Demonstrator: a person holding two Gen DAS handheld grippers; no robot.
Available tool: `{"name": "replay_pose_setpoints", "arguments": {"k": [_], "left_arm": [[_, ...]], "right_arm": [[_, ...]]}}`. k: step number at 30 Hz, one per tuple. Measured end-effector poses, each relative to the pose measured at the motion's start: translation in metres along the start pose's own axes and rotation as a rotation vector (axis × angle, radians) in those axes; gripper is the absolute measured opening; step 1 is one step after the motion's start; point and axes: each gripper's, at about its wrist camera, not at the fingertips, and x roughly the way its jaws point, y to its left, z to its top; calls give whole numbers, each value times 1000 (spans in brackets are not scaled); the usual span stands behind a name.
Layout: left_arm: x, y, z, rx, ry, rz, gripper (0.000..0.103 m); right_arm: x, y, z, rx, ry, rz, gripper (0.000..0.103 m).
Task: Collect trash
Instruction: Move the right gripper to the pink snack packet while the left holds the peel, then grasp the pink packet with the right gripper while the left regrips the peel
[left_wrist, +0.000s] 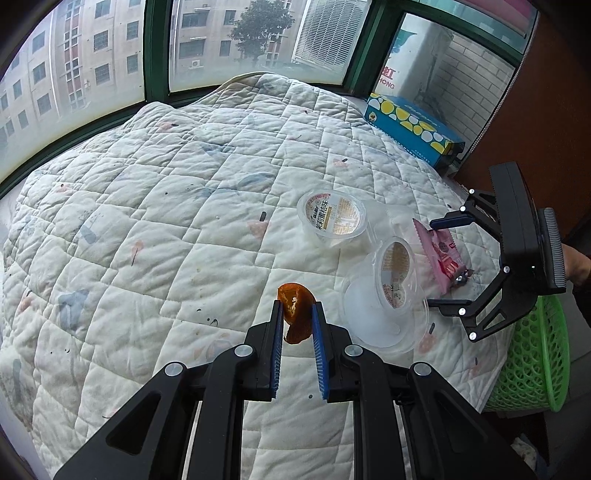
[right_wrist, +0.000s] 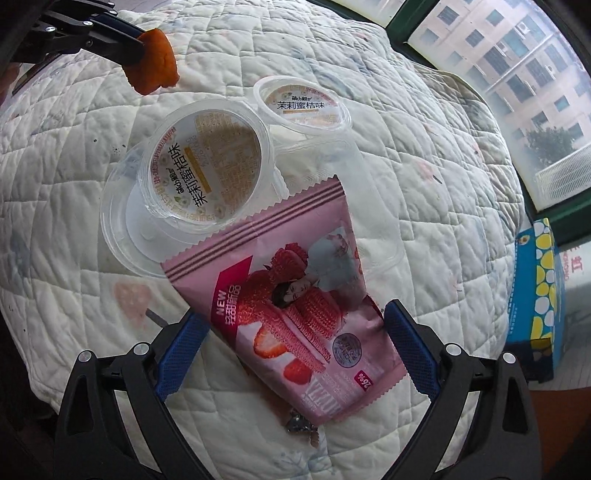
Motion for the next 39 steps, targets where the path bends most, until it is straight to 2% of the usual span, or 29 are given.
{"name": "replay_pose_setpoints", "arguments": {"k": [4,6,8,14,17,21,24,25,27,28,29,36,39], "left_arm": [[4,1,1,-6,9,9,15],[6,1,1,-7,11,13,15],[7,0,1,-7,12,10,15],[6,-8,1,2,9,0,15],[2,-12,1,5,0,-7,15],[-5,-19,1,18,-13,-18,15],[-11,-27,0,35,-25,-28,15],[-12,-28,0,37,-28,-32,15],[-15,-30,0,41,-32,-35,15],[-16,-30,-1,42,-33,-36,15],[-16,-30,-1,40,-35,-36,15],[-15,-29,-2,31,-28,-38,15],[-14,-29,-2,31,-27,-38,15]], "right_arm": [[3,-11,-1,53,-15,47,90],[0,-15,-3,81,-32,53,81],[-1,-21,-7,141,-39,77,58],[-13,-32,-18,320,-93,111,35],[-24,-34,-21,388,-125,89,30],[-40,-31,-29,489,-167,93,30],[-45,-31,-36,548,-178,100,31],[-46,-31,-39,565,-184,99,35],[-51,-31,-44,585,-193,87,58],[-55,-29,-47,589,-204,69,77],[-58,-26,-50,584,-215,60,82],[-53,-22,-60,589,-166,23,92],[-56,-26,-64,605,-180,21,94]]}}
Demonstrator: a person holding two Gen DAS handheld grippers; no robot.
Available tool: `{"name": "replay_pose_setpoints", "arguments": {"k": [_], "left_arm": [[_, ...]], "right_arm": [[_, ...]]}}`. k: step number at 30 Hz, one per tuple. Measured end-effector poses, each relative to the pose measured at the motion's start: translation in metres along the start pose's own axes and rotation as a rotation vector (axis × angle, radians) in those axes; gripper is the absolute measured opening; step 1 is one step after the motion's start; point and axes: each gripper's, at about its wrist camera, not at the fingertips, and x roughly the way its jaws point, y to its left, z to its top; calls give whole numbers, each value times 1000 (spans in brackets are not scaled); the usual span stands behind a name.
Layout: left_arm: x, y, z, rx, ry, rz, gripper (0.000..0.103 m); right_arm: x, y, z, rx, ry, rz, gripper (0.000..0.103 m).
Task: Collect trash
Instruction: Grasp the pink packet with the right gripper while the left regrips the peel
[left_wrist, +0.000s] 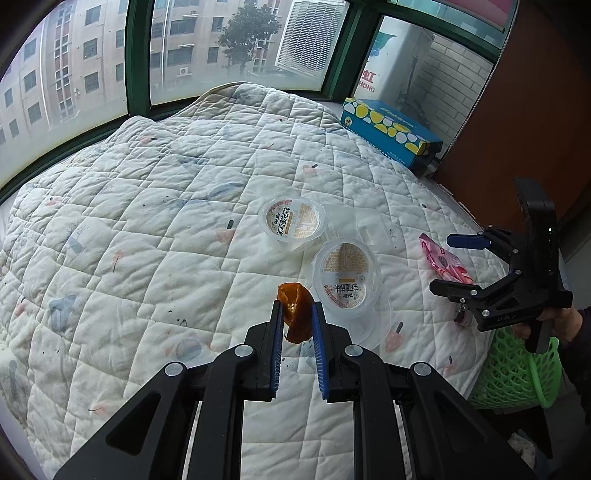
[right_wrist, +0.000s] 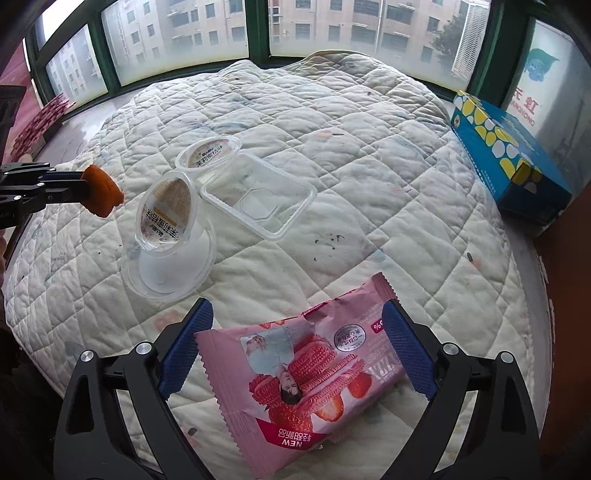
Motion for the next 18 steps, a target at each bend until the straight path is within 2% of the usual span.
{"name": "replay_pose_setpoints", "arguments": {"k": [1,7,11,14,16,18], "left_arm": [[1,1,0,-1,1,2,15],[2,5,0,-12,3,1,15],[2,6,1,-11,0,5,15],[2,7,3,-8,-4,2,15],[0,6,3,-6,-11,-6,15],[-1,5,2,-4,-15,-16,15]], "right_arm": [[-1,-2,1,3,-3,-5,99],[10,-19,-5,82,74,25,98],[-4,-21,-12,143,44,96,98],[-15,-17,-13,174,28,68,98],[-19,-23,-13,255,32,52,98],[-20,-29,-15,342,37,-6,98]]}}
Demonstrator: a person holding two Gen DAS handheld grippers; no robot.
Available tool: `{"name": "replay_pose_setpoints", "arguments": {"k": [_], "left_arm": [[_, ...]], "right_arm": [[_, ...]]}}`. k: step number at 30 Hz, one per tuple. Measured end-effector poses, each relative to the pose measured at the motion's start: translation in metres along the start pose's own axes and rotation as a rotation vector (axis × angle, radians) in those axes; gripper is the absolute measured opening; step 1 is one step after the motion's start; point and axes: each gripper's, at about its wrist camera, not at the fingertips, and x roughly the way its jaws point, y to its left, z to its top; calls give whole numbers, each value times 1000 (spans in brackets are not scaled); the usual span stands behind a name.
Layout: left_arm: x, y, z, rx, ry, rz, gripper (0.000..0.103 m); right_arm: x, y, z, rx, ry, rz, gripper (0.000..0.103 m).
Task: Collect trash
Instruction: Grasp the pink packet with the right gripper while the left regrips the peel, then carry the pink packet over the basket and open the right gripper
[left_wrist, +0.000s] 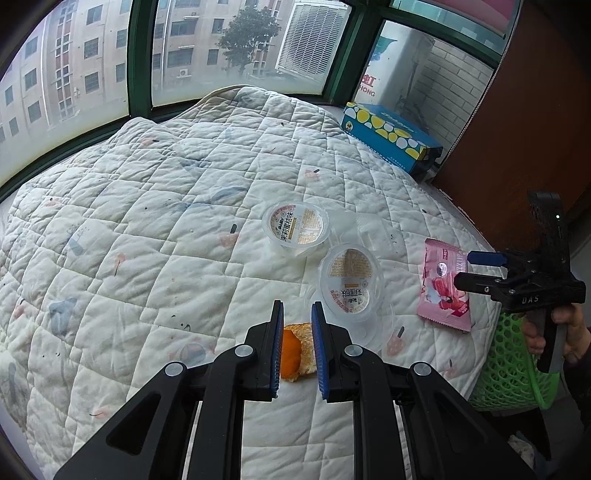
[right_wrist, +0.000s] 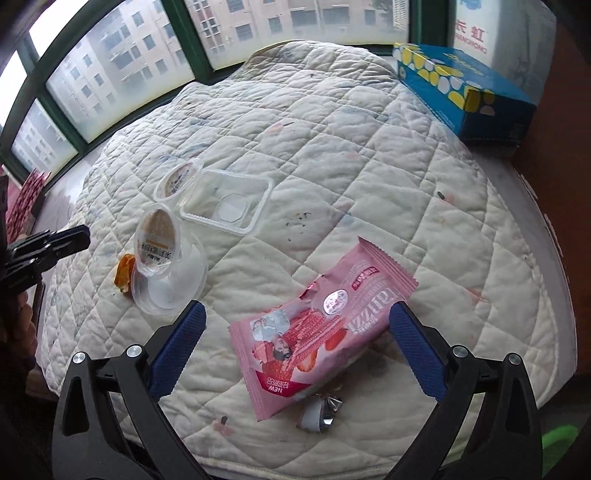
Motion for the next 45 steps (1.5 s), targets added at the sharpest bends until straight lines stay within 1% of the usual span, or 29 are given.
{"name": "replay_pose_setpoints", "arguments": {"k": [5,8,10,12,13,14,15,16,18,19,20,21,22,24,25,26,28,29,30,31,32,33,34,35,37,38,39,43,45], "left_arm": [[1,3,-2,3,6,-20,15],[2,4,-5,16,14,-24,15],[3,5,-7,23,20,-24,15],[4,6,-9,30,27,-24,15],[5,7,-10,33,32,-24,15],[6,7,-12,34,35,-22,15],[7,8,-13,37,40,-22,16],[8,8,-15,41,47,-23,20],[10,9,-18,47,57,-17,23],[11,10,-20,48,63,-21,26],[13,11,-21,48,69,-19,35],[15,11,-23,47,73,-12,40],[17,12,-24,47,76,-8,44],[22,13,-26,45,89,-12,44],[25,13,-27,45,98,-16,47],[29,12,-27,45,108,-14,50],[36,8,-29,55,124,-15,52],[40,5,-30,62,130,-9,61],[43,4,-30,66,133,4,64],[47,2,-30,68,138,6,65],[50,0,-31,70,141,7,65],[52,-1,-31,75,143,13,65],[55,-3,-31,81,146,21,62],[56,-4,-31,87,149,21,55],[56,-8,-31,100,148,8,46],[56,-10,-31,112,144,18,38],[56,-12,-31,124,143,34,36],[49,-12,-31,117,131,29,27],[44,-11,-31,110,128,30,26]], "right_arm": [[9,-15,-5,230,10,-46,98],[15,-19,-6,341,4,-46,98],[20,-16,-4,362,-12,-94,98],[27,-13,-4,368,-7,-133,93],[32,-11,-4,370,-1,-155,87],[37,-10,-5,372,12,-167,86],[42,-9,-7,378,27,-168,85],[45,-8,-8,375,29,-184,84],[46,0,-10,327,19,-254,76],[47,2,-12,307,16,-278,70],[46,4,-13,293,12,-292,63],[45,4,-15,285,6,-296,59],[42,4,-18,282,-2,-293,54],[36,3,-25,287,-15,-275,46],[32,2,-28,287,-26,-274,36],[27,5,-31,285,-39,-264,29],[18,5,-35,294,-59,-235,24],[15,7,-36,294,-68,-228,19],[11,8,-37,297,-75,-216,18],[8,8,-38,305,-86,-201,18],[4,9,-40,309,-96,-188,13],[1,10,-40,310,-104,-179,13],[-2,11,-41,314,-111,-167,13],[-6,11,-43,325,-121,-146,13],[-14,11,-45,345,-139,-118,13],[-18,11,-46,354,-146,-110,13],[-22,11,-47,362,-155,-98,13],[-37,13,-51,377,-191,-76,13],[-47,13,-55,389,-209,-63,13]]}}
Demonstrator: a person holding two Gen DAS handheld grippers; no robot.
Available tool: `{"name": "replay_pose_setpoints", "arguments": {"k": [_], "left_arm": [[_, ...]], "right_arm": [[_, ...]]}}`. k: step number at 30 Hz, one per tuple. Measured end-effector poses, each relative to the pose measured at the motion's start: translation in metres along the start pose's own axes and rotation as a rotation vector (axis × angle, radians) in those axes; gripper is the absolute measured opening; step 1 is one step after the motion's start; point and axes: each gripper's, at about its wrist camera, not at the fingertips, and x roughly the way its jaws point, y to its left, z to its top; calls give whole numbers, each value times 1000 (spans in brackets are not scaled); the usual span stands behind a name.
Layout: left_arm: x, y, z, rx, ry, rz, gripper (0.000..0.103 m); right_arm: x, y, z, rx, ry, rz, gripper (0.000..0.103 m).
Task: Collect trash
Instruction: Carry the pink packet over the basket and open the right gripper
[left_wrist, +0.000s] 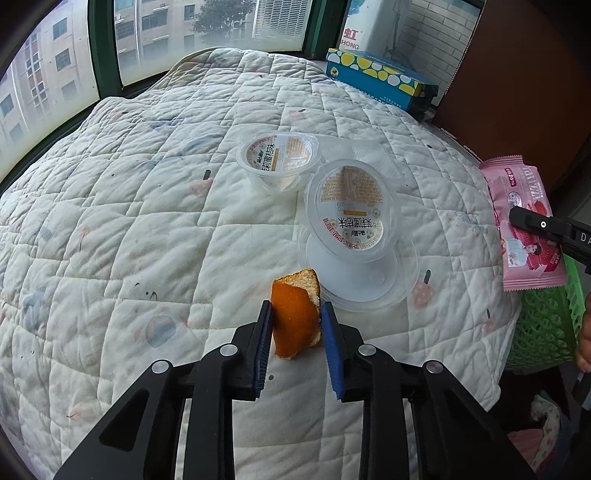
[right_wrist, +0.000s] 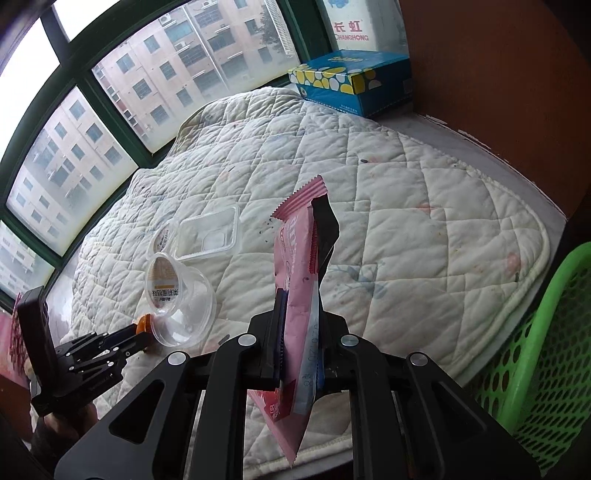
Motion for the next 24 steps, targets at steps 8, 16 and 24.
{"name": "replay_pose_setpoints", "arguments": {"k": [8,16,24], "left_arm": [[-44,-8,-5,-9,-61,-42,24],[-77,-63,6,70,-128,-135,24],[-94,-137,21,177,-169,-222,24]], "right_arm": [[-51,-12,-10,25,-92,-10,13],[-91,-45,-28,62,-140,-94,13],[-127,-86,-48,104,-173,-191,13]]}}
